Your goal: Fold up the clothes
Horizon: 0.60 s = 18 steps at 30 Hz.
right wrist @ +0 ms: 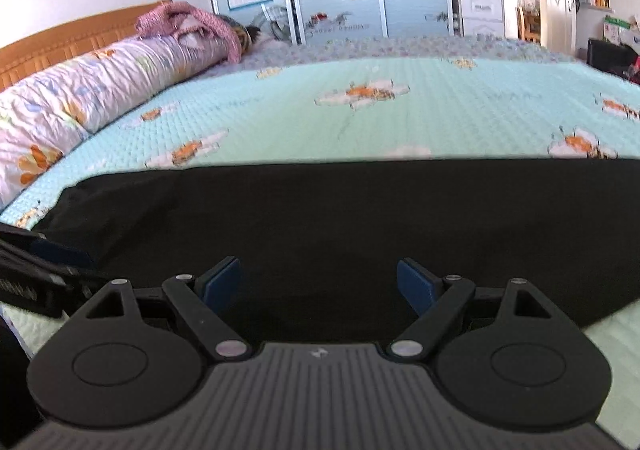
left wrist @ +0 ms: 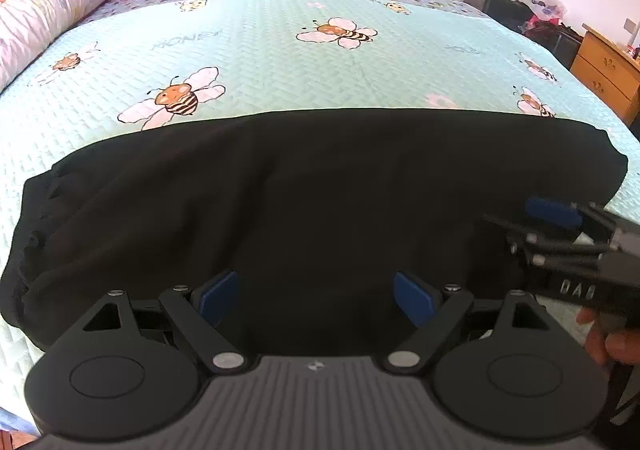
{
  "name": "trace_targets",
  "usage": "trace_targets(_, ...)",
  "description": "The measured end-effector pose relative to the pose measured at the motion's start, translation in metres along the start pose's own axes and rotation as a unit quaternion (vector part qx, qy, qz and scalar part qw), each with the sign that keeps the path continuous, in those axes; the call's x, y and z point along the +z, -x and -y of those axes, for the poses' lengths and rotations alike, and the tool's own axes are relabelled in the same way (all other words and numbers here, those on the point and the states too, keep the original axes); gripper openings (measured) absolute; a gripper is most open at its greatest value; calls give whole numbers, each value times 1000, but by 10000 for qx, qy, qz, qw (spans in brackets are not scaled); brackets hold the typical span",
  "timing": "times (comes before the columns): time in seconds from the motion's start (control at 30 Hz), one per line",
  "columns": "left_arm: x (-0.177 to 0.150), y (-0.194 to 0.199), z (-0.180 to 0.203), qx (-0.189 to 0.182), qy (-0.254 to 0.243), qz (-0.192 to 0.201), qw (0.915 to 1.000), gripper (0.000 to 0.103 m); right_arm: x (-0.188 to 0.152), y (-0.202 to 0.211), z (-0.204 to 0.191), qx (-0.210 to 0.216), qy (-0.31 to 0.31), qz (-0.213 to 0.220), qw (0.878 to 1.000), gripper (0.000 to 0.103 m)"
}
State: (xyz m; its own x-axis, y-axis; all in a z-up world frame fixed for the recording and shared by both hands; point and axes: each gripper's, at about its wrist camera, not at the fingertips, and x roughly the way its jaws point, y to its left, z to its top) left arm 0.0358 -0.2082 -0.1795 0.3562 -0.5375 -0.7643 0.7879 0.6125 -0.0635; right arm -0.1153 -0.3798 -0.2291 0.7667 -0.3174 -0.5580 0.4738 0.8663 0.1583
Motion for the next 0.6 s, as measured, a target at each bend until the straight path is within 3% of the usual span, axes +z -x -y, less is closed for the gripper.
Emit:
trace_targets(0.3, 4, 4, 7, 60, -196, 47, 9998, 88, -13, 13, 2, -163, 90, -128, 9997, 86)
trace_targets(0.6, -2, -1, 1, 80, -107, -79, 9999, 88, 1, 5, -16, 56, 417, -40, 9991, 86)
